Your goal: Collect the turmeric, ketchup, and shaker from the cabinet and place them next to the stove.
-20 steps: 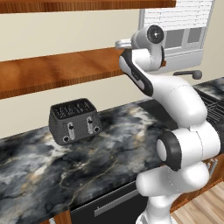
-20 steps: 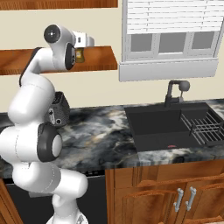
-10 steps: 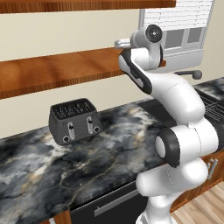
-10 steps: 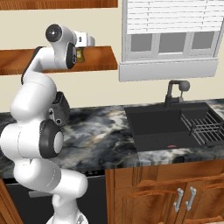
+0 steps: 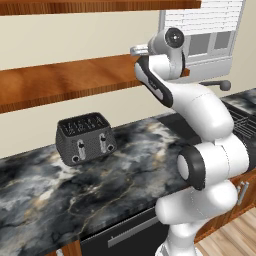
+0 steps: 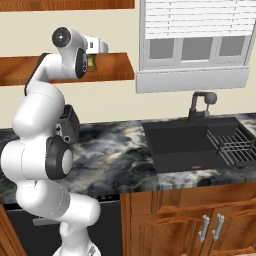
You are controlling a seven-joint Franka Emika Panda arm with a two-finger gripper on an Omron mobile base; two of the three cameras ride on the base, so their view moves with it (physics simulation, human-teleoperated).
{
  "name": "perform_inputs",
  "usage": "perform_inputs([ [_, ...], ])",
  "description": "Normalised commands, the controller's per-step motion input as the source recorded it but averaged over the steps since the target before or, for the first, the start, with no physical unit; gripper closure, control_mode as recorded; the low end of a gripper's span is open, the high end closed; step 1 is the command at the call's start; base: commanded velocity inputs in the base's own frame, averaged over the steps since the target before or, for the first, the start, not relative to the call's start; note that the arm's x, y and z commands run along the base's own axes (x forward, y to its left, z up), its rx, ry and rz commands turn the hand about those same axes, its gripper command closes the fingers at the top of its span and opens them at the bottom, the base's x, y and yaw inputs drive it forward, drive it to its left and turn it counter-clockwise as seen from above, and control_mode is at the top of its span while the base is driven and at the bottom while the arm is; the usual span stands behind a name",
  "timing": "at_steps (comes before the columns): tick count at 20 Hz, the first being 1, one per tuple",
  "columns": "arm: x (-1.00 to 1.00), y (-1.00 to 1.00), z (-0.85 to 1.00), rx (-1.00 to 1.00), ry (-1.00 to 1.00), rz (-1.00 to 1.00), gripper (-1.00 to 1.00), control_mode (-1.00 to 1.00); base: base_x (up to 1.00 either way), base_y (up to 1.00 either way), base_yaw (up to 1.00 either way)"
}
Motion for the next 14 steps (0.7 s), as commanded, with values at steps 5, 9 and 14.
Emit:
perform_inputs([
  [5, 0.0, 0.0, -0.03, 0.0, 0.01, 0.0, 1.0, -1.0, 0.0, 0.0, 0.0],
  [9, -0.15, -0.04, 0.0, 0.0, -0.01, 0.0, 1.0, -1.0, 0.0, 0.0, 0.0],
  [14, -0.49, -0.29, 0.0, 0.03, -0.05, 0.0, 1.0, -1.0, 0.0, 0.0, 0.0],
])
